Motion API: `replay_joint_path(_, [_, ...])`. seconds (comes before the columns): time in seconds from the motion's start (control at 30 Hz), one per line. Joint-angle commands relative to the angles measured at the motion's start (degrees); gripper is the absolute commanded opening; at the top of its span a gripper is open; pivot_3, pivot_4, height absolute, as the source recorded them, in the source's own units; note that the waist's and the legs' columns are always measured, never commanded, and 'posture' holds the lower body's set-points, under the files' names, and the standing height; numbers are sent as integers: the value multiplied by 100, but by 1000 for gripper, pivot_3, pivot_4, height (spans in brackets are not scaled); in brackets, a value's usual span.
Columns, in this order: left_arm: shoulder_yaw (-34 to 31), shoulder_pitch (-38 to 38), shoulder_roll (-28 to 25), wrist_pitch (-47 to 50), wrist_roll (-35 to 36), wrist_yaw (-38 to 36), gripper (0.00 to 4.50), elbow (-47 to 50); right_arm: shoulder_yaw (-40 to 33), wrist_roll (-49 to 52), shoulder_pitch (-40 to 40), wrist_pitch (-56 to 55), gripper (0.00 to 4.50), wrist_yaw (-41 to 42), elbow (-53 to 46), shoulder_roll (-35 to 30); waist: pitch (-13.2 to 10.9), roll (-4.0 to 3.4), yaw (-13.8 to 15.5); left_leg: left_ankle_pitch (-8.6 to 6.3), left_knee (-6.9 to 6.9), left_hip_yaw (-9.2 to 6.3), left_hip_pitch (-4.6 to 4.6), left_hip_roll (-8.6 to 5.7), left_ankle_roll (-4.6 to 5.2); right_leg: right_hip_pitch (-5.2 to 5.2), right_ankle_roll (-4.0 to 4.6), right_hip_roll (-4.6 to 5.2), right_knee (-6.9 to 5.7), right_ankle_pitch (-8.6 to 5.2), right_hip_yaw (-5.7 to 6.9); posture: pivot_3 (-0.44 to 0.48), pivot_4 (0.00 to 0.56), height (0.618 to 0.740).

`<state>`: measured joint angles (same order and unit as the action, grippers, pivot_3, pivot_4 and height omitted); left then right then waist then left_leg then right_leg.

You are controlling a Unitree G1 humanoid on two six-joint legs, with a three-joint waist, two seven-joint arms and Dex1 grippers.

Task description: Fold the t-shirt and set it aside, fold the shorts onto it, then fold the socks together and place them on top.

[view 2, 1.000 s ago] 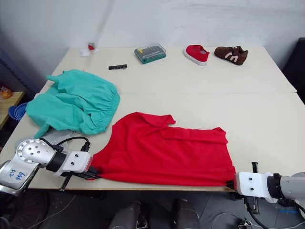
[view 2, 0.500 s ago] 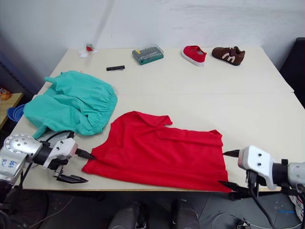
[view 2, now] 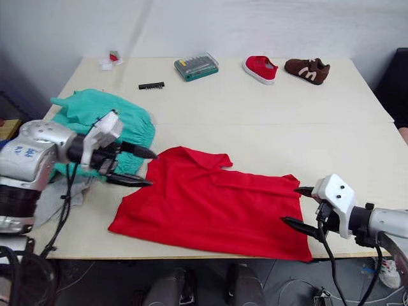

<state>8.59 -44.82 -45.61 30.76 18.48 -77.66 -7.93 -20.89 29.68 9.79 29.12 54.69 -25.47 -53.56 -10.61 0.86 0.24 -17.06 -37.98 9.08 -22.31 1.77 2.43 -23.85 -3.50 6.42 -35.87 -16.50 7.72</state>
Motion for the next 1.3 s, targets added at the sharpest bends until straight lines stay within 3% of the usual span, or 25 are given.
replay_joint_path(0.03, [266, -102, 361, -931, -562, 405, 4486, -309, -63, 174, -107, 159, 4500, -217, -156, 182, -2, 4, 11, 0, -1, -1, 3, 0, 4, 4, 2, 2, 1, 5, -1, 0, 150, 740])
replay_joint_path(0.2, [571, -278, 909, -2172, -1185, 678, 4486, -1193, 67, 144, -350, 273, 4500, -523, -166, 388, -8, 14, 13, -5, -2, 0, 3, 2, 3, 2, 21, 12, 4, 27, -1, 0, 150, 740])
replay_joint_path(0.33, [643, -900, 1501, -2960, -1520, 919, 4486, -2390, -17, 247, -619, 473, 4500, -884, -158, 588, -9, 16, 60, 10, -3, -2, -4, 5, 21, -6, 24, 12, 0, 30, 7, 0, 150, 740])
replay_joint_path(0.63, [633, -1395, 1870, -3929, -1749, 777, 4486, -3677, -55, 191, -566, 466, 4500, -1133, -326, 726, -11, 16, 63, 7, -5, 2, -23, -2, 20, -9, 19, 13, 6, 29, 20, 0, 150, 740])
replay_joint_path(0.8, [608, -1709, 2137, -4270, -1898, 846, 4486, -4361, -89, 333, -453, 593, 4500, -1262, -429, 824, -31, 9, 14, 159, 31, -404, -151, -176, 48, 98, -36, 148, 24, 19, 408, 0, 150, 740])
replay_joint_path(0.93, [581, -1920, 2303, -4455, -1960, 796, 4486, -4767, -160, 360, -364, 589, 4500, -1247, -474, 837, -40, -3, 178, 146, 0, -389, -147, -181, 87, 101, -38, 193, 31, 22, 368, 0, 150, 740])
replay_joint_path(1.3, [522, -2502, 3063, -4756, -2271, 1216, 4486, -5650, -220, 213, -96, 401, 4500, -1320, -391, 876, -41, -4, 247, 139, -5, -360, -171, -193, 102, 103, -98, 191, 78, 69, 346, 0, 150, 740])
